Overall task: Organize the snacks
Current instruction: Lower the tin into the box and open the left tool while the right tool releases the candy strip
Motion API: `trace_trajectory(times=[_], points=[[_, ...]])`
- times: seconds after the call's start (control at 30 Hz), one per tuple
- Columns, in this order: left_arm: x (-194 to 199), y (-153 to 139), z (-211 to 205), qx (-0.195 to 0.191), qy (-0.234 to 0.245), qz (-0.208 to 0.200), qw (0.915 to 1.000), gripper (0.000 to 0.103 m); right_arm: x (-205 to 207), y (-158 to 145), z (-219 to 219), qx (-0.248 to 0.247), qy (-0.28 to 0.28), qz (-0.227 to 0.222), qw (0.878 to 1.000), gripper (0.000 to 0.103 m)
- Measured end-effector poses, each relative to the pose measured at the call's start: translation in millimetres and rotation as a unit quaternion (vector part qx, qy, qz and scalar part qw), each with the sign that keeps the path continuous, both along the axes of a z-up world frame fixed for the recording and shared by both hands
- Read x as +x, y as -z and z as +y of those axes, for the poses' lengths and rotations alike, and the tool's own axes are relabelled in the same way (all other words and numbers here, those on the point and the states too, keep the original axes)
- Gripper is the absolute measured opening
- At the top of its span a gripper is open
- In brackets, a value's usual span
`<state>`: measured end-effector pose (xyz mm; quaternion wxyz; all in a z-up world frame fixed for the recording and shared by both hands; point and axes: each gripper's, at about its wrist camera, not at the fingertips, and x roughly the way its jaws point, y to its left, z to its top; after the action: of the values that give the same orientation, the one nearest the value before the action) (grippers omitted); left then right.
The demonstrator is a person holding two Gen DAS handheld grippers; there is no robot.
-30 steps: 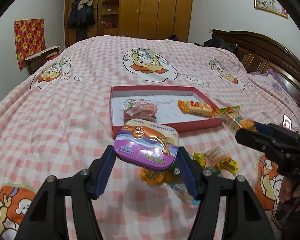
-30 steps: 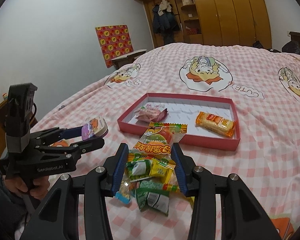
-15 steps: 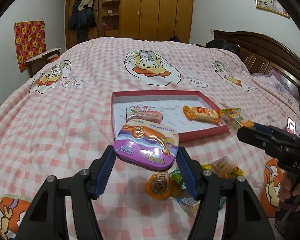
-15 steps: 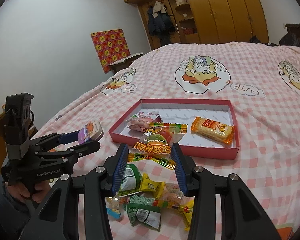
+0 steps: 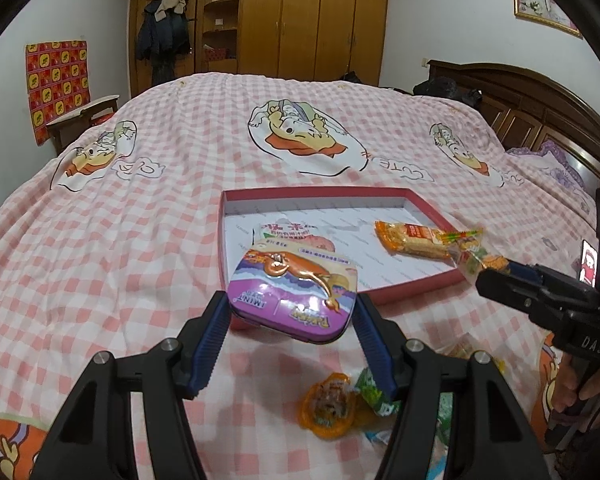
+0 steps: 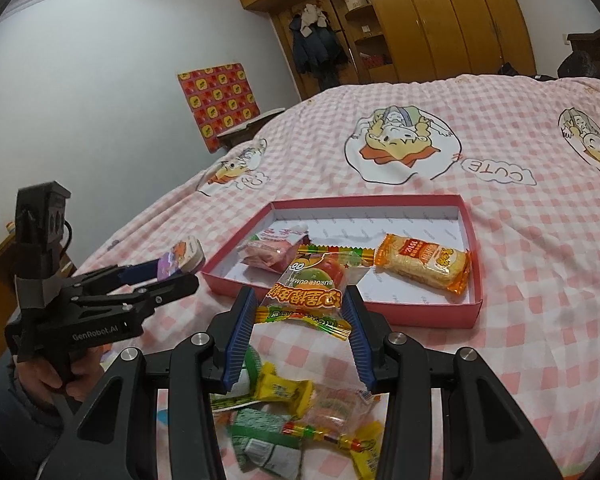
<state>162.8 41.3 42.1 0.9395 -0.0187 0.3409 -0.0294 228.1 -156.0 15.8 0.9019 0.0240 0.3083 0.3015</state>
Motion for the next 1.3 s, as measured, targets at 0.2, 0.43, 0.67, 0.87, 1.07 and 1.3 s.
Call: trace_trajectory(times=[0.2,0.43,0.67,0.87,1.07,1.3], points=[[17.1,3.2,-2.9,-0.005,0.017,0.002,0.9998,0.066,13.6,3.4,2.0,0.002,-0.001,0.01,1.0,0.045],[49.0,13.5,-15.3,-0.057,0.072,0.043,0.9948,0.066,32.1,1.0,10.7,0.007,-0.011,0.01,1.0,0.045],[78.8,34.0,-37.3,-0.052,0.106,0.087,0.9891,0.066,58.4,15.3,6.0,0.015,0.004,0.04,0.999,0.045],[94.5,42.2,-31.5,-0.021,0.065,0.083,0.9942,0.066,66.7,27.9,8.8,0.011,0.003,0.052,0.999,0.045],[98.9,47.7,-23.3,0.003,0.034,0.062,0.9975,0.066,74.9,36.8,12.8,0.005,0.001,0.06,0.998,0.045],[94.6,52.5,-23.9,0.008,0.017,0.033,0.9993,0.066,80.9,39.8,25.6,-0.019,-0.014,0.046,0.999,0.045]])
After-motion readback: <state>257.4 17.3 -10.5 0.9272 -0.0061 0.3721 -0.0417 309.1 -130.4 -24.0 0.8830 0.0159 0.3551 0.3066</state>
